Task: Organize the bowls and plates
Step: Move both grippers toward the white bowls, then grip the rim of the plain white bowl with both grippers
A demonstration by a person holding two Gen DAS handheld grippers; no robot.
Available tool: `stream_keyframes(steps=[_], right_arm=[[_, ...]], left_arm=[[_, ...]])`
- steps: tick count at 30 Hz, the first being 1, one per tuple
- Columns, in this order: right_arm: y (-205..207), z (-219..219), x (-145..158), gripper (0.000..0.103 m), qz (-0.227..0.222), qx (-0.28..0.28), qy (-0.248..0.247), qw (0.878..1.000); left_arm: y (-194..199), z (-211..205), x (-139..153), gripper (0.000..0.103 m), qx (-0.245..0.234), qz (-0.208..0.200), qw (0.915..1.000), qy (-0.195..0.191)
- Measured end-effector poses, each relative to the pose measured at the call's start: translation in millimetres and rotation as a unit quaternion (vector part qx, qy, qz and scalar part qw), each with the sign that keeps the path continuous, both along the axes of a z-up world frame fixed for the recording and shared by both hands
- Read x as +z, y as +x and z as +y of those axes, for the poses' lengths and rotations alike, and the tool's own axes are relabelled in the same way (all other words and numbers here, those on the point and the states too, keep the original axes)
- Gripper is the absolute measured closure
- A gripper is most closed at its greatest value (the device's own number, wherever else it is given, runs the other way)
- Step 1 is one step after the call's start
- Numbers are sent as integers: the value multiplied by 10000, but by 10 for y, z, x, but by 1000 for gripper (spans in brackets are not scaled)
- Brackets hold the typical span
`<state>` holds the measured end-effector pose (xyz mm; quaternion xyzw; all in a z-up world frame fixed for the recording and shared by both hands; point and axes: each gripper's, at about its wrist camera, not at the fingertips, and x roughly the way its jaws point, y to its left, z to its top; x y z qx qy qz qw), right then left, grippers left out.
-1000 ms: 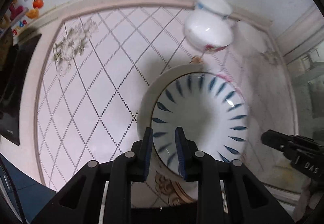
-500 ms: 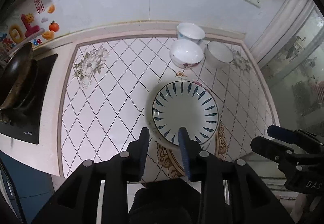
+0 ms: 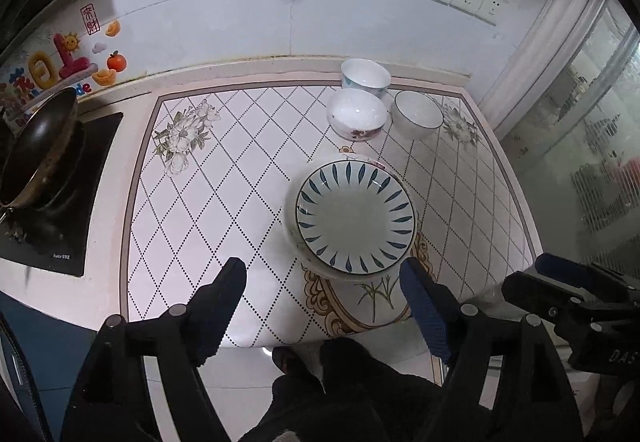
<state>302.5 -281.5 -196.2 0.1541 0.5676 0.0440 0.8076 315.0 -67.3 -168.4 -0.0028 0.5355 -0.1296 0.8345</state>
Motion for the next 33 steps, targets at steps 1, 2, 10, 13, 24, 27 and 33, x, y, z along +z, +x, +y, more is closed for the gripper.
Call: stream_keyframes(steps=[1,2,10,13,24,27,33], right_arm=[[26,-40,-19,18,24,21,33,10000],[68,-75,-39,18,29,32,65,10000],[771,-528,-335,18,96,98,421,9990],[1180,-740,-531,18,119,52,504,9986],[2734,-1210,-1657,19,668,183,1139,9911],[2983,-1232,-1911,29,798,128,1436,9863],[3330,-1194,-2345,57,1009,-49,1791,9786]], left_arm=[[22,-19,-6,25,45,-8,10000,7],[48,-35,-17,25,82,-13,10000,22],[668,-331,-207,25,628,15,9979,134],[1103,-481,-352,25,870,39,9960,222],[2600,-710,-1245,25,1401,1109,9839,-1],[2903,-801,-1475,31,1368,1335,9815,-85],[3219,-1002,-1790,58,1013,1599,9819,43]])
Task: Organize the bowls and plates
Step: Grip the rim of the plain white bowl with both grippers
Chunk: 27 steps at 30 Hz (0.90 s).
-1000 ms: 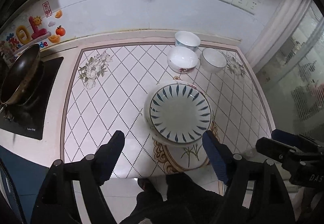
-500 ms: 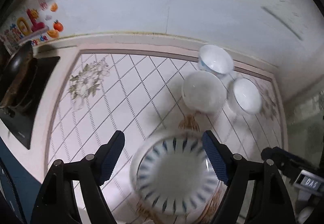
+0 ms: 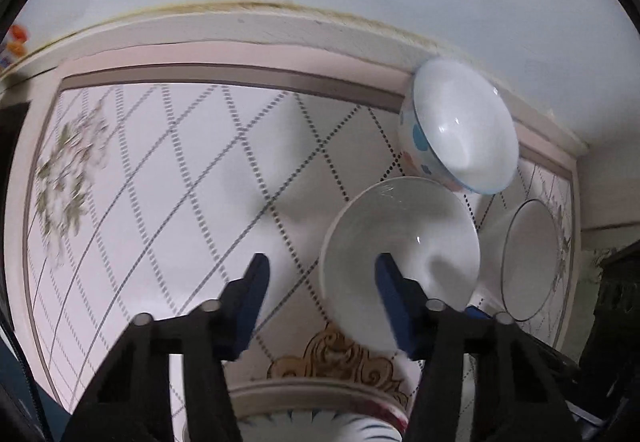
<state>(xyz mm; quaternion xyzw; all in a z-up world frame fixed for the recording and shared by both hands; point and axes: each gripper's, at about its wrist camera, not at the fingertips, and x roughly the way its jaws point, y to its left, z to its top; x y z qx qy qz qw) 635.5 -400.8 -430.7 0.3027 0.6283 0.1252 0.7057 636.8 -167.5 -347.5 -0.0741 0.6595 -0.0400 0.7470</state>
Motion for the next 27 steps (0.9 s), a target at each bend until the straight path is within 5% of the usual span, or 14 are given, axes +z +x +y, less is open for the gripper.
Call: stream_keyframes(steps=[2,5,17,27], right_arm=[[61,20,-109,72,27,-55,31,10000],[119,65,-210,82,42,-102,-72,9999],[-112,100,21,83,-288,25,-285,9992],[-876,-247,488,83,-477,48,-265,9985]], left_arm=[[47,-63,-93,76,-131,70,9998,97],[44,-122,-169,87,-253,13,9995,198],[-465,-215,122,89,-427,-502,9976,224],[-1102,-524,621,89,-813,-737,9939,-135]])
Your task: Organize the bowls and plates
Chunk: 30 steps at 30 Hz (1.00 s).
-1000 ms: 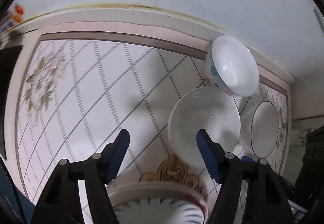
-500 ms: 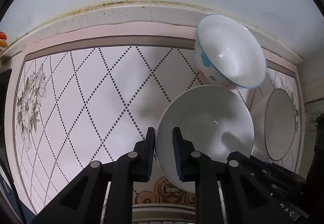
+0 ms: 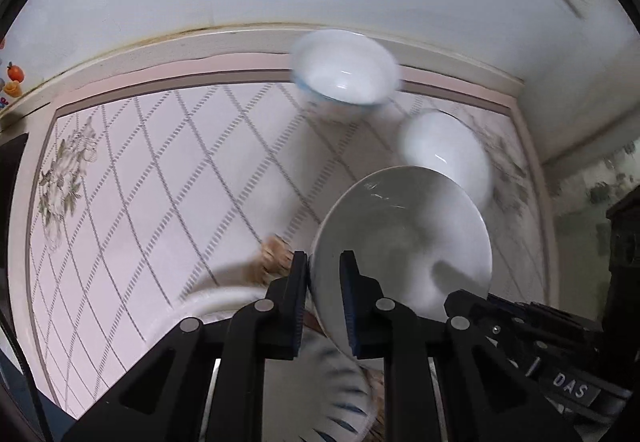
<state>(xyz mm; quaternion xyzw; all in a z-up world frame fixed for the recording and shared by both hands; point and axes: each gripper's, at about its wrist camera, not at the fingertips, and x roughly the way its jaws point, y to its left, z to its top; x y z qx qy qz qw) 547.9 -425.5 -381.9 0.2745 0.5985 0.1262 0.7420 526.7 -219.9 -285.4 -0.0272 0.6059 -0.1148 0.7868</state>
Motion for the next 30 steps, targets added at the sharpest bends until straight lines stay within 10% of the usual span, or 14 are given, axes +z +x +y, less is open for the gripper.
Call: stream_keyframes(steps=[12,30], right_arm=[[-1081,-811,-50,83,205,-463,-182,9986],[-1511,-1050,-460,83,545,-628,-216,9963]], left_arm=[[-635,-775,-284,89,-815,152,9965,-105],[-857,-1089,-648,89,-1108,401,9928,212]])
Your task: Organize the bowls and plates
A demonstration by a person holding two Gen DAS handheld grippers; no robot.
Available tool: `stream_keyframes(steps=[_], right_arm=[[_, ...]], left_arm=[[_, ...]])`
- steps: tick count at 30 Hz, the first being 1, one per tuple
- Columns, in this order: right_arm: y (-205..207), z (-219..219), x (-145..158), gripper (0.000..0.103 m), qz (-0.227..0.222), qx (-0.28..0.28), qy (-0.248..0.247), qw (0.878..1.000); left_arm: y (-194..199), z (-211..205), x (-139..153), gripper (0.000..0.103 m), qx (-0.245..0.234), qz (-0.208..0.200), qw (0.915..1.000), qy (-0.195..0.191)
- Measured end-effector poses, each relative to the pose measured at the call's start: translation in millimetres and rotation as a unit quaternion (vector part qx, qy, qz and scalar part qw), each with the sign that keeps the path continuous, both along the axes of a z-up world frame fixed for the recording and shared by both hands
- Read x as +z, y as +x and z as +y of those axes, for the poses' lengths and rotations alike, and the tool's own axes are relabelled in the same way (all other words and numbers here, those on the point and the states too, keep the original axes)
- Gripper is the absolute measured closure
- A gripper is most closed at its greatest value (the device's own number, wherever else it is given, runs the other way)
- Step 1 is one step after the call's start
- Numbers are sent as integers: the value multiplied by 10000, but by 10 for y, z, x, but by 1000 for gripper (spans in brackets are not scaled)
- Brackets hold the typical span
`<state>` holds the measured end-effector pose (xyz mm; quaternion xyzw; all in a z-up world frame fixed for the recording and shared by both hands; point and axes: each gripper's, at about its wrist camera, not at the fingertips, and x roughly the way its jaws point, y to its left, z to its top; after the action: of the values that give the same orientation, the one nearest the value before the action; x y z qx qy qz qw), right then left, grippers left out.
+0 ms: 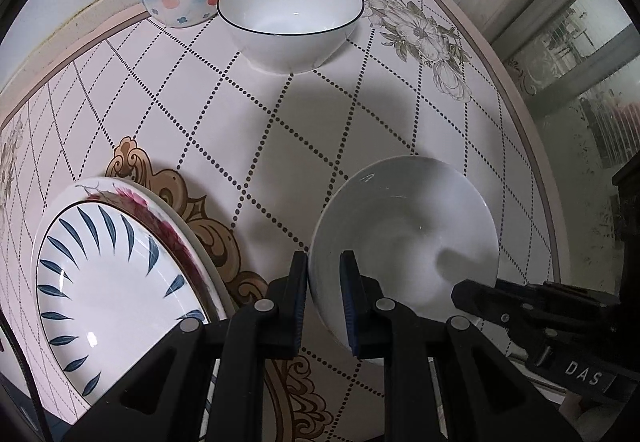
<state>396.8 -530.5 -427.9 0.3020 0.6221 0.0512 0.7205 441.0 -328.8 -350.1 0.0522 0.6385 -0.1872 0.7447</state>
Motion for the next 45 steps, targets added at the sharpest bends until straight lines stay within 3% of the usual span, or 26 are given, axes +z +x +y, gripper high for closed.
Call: stream_keyframes(steps=[6,11,12,15,17,21,28,35,45], right_arm=[[40,11,-25,81,163,48,168,9997],[47,-98,128,79,275,122,301,9991],[63,-141,207,76,215,130,298,9992],[202,-293,425,58,4,-5,344,9994],[378,-381,519,47,-181,-108,463,9987],[919,-433,553,46,-484,-136,469,9976],[1779,-374,317,46,-521,-188,379,9977],[2147,-282,28,46,-259,-175,370,9988],[2351,-215,-189,47,-95,-170,416,9989]], left_arm=[[-2,29,47,89,29,121,9999,48],[80,262,521,87,339,-115,9990,-280],[142,310,632,86,442,-175,9982,-353],[410,392,820,69,759,-323,9949,-575],[664,453,830,66,992,-429,9928,-511],[1198,522,686,66,1455,-271,9873,-579],[1799,390,304,66,1507,169,9870,-524],[1935,218,-76,66,1293,678,9882,-473],[1999,108,-189,67,1172,685,9898,-443]])
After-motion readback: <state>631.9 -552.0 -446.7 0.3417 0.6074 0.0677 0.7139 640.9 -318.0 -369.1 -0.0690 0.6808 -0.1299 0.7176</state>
